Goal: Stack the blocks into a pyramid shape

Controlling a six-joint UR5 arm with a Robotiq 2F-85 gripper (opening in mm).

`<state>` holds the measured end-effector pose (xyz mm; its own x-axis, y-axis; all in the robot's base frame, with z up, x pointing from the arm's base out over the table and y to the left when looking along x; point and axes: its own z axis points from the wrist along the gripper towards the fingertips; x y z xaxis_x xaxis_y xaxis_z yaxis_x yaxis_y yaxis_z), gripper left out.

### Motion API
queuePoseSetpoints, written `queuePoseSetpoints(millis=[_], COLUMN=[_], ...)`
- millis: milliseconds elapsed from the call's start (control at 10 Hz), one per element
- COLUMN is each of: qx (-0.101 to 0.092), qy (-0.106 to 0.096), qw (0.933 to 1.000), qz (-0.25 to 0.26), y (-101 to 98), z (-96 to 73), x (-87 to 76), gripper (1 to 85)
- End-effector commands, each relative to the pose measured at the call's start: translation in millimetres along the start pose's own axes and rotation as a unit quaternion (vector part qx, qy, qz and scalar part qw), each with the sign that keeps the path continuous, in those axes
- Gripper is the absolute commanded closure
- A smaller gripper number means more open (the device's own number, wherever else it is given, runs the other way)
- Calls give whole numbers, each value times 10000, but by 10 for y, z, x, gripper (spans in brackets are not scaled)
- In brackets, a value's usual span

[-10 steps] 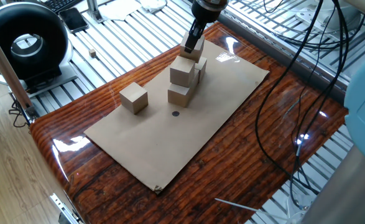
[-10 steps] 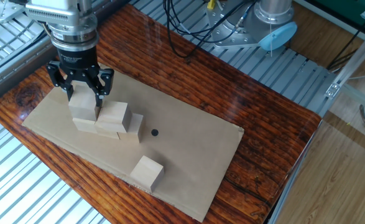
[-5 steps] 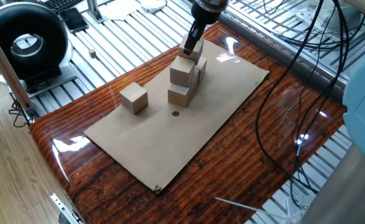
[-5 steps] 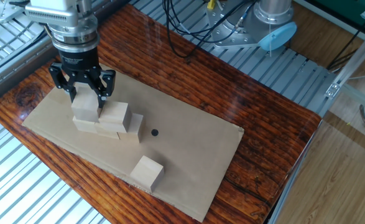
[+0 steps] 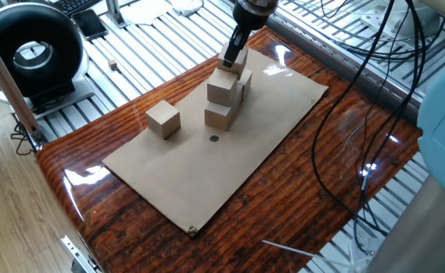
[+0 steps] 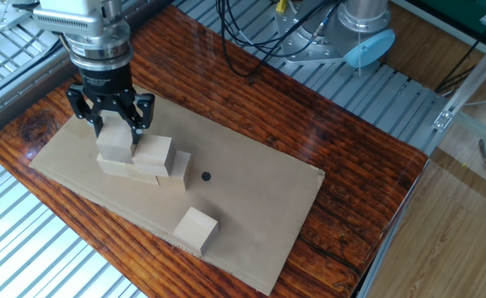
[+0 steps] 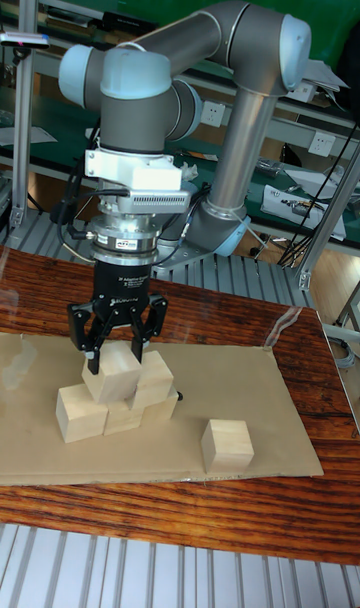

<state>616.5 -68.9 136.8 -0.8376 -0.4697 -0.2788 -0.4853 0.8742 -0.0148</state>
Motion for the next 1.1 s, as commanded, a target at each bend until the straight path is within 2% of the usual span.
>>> queuePoseSetpoints(millis=[0,700,1000], qx=[-20,-206,-212], qy=[-10,19,34], qw=[10000,9991,9986], qz=[48,377,484], y=[-33,17,-4], z=[42,91,112], x=[23,91,124], gripper=[847,847,847])
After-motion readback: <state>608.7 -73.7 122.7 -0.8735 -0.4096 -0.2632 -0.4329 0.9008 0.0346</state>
